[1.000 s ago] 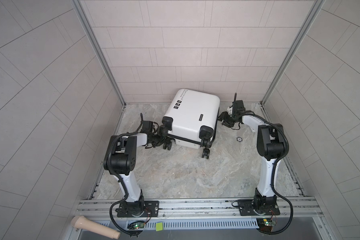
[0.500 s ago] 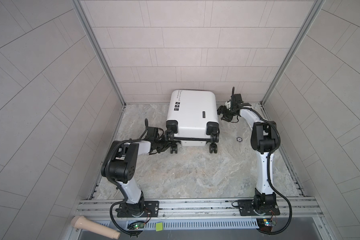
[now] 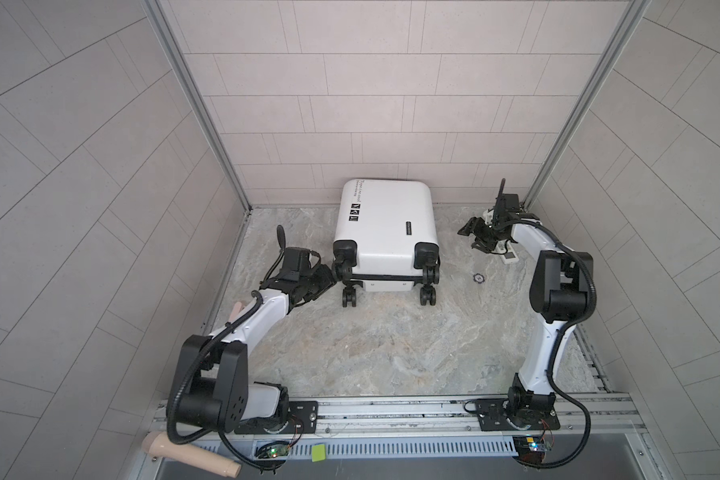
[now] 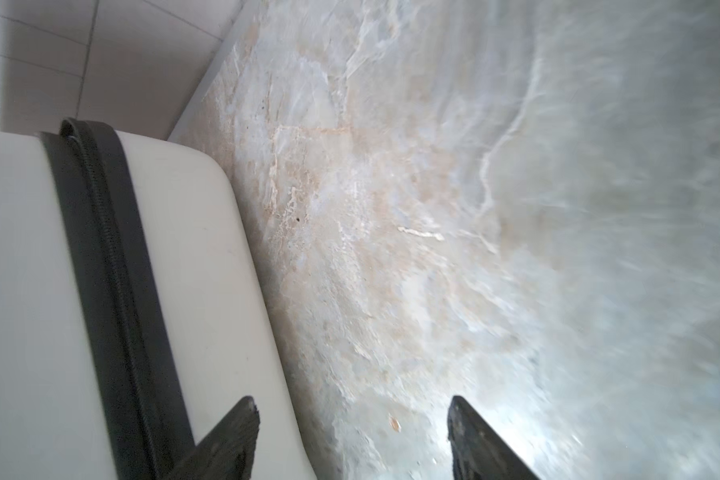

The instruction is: Pack the luggage

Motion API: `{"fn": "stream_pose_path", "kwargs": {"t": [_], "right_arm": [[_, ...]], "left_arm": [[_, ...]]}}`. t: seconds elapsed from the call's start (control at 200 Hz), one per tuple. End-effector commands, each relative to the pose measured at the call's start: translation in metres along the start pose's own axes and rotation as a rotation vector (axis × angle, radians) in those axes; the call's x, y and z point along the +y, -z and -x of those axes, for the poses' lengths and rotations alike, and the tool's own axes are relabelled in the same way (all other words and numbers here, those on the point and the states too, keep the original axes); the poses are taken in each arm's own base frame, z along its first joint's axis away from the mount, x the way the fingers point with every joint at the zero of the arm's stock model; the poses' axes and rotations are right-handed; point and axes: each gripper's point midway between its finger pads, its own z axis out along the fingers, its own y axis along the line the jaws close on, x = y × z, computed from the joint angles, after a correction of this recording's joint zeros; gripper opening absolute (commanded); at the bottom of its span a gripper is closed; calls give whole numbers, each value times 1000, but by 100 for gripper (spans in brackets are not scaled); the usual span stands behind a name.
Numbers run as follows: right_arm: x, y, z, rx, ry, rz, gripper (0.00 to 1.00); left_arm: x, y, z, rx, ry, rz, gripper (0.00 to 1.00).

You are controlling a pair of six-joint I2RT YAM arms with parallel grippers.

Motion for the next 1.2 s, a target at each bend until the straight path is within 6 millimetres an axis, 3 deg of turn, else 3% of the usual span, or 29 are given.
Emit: {"fn": "stream_pose_path", "kwargs": {"t": [0.0, 0.175, 0.33, 0.47, 0.65, 0.861, 1.191], "right_arm": [[11, 25, -11, -73, 51, 8, 73], [-10, 50, -54, -104, 51, -17, 72], [-41, 59, -107, -84, 60, -51, 73], [-61, 52, -157, -40, 82, -56, 74], [-54, 35, -211, -11, 180, -34, 76], [-36, 26, -237, -25, 228, 16, 83], [-3, 6, -247, -11, 256, 60, 84]], "left_arm": [[18, 20, -6, -40, -19, 84, 55], [30, 43, -18, -92, -32, 91, 62], [44, 41, -44, -84, -10, 48, 66], [41, 34, -60, -106, -41, -17, 70], [20, 19, -72, -126, -148, -73, 75], [7, -1, -79, -140, -204, -121, 78], [-7, -32, -84, -142, -254, -140, 79]]}}
